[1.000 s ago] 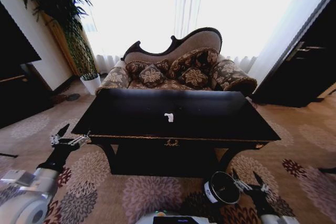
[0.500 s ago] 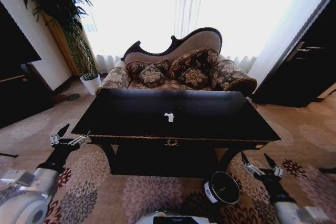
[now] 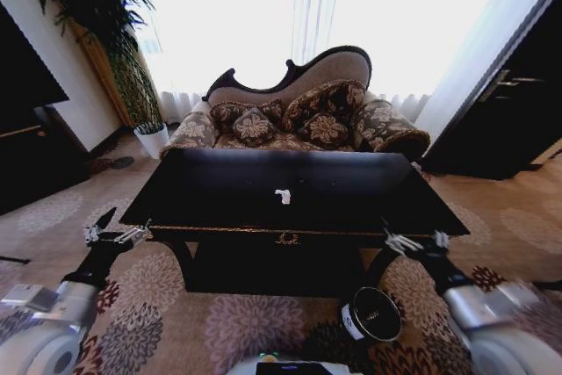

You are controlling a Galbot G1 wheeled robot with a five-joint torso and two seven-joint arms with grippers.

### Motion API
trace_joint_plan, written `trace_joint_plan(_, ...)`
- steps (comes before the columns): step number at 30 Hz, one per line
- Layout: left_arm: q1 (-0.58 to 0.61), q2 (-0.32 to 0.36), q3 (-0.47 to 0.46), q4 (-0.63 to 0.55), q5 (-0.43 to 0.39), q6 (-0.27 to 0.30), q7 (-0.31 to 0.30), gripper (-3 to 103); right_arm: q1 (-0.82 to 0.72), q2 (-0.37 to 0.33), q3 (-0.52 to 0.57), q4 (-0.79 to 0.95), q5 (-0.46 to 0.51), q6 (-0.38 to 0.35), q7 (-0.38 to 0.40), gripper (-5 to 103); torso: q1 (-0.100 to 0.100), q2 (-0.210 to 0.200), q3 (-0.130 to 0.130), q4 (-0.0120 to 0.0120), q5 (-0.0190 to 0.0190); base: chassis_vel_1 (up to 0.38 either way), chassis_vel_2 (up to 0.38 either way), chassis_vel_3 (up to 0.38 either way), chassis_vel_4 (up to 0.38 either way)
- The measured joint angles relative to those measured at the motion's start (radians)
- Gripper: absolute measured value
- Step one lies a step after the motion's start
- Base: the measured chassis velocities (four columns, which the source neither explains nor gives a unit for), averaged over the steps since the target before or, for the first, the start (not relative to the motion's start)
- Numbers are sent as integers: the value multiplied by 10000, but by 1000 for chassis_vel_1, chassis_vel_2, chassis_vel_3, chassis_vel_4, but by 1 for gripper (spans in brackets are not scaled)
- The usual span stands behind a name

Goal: Move to the front of the table and place the trash on the table into the trash bin.

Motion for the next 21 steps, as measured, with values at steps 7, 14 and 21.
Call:
trace_joint_plan(7,0,0,0,0,0,0,0,100,1548,-1335,-730,53,1046,-1398,1004,100,1,0,0,1,1,0,0,0,0)
trace_joint_plan(14,0,-1,0,0,0,0,0,100,2916,-2768,-1623,-6,2025,-2046,2024,100,1,0,0,1,0,0,0,0,0)
trace_joint_plan(21,0,-1,0,0,0,0,0,100,3740,-4228,-2131,-485,2960,-2264,2388,100,1,0,0,-1,2,0,0,0,0)
